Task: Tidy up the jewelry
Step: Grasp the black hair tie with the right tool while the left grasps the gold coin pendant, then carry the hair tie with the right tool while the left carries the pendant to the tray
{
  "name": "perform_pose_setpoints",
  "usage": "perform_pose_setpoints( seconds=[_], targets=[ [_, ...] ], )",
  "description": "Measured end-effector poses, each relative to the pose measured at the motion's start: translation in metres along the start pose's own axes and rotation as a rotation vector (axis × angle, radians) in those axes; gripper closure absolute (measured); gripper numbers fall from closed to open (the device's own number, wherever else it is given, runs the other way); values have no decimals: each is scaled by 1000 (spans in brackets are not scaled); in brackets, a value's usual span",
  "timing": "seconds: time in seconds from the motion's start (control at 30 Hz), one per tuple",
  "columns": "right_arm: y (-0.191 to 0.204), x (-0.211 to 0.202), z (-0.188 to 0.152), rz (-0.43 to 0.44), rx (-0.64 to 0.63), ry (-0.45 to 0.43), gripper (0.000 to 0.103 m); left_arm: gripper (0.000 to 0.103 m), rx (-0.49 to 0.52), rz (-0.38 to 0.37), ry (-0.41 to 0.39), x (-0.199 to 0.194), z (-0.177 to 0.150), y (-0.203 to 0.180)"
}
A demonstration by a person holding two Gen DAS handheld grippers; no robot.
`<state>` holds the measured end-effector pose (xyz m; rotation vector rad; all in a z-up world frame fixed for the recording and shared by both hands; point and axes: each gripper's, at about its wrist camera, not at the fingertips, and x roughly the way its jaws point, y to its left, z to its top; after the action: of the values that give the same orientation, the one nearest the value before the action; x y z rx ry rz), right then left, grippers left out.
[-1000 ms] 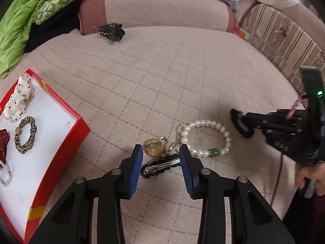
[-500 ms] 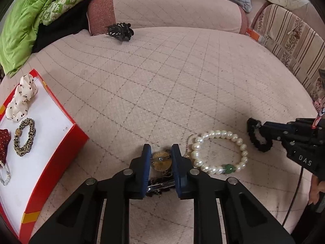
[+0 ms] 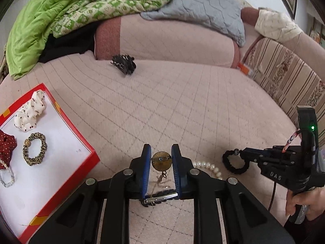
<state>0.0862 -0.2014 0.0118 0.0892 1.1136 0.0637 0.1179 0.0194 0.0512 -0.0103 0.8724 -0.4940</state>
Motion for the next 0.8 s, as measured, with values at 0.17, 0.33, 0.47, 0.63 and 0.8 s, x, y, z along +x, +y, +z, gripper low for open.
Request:
perform_pose_setpoints(
  seconds=[0.17,0.33,0.47,0.63,0.8],
  targets=[
    [-8,-15,6,13,53,-79,95,84,-23,-8,-34,-11,2,7],
    [-10,-32,9,94,89,-174,95,84,-28,-9,-66,-18,4,8],
    [-4,-46,11,114,75,-246,95,84,-10,1,-81,-22,5,6],
    [6,-45,14,134,66,-260,95,84,4,38,-106,-26,5,6],
    [13,-47,17,163,67,-282,95,83,-8,65,-129,-32,5,15]
  ],
)
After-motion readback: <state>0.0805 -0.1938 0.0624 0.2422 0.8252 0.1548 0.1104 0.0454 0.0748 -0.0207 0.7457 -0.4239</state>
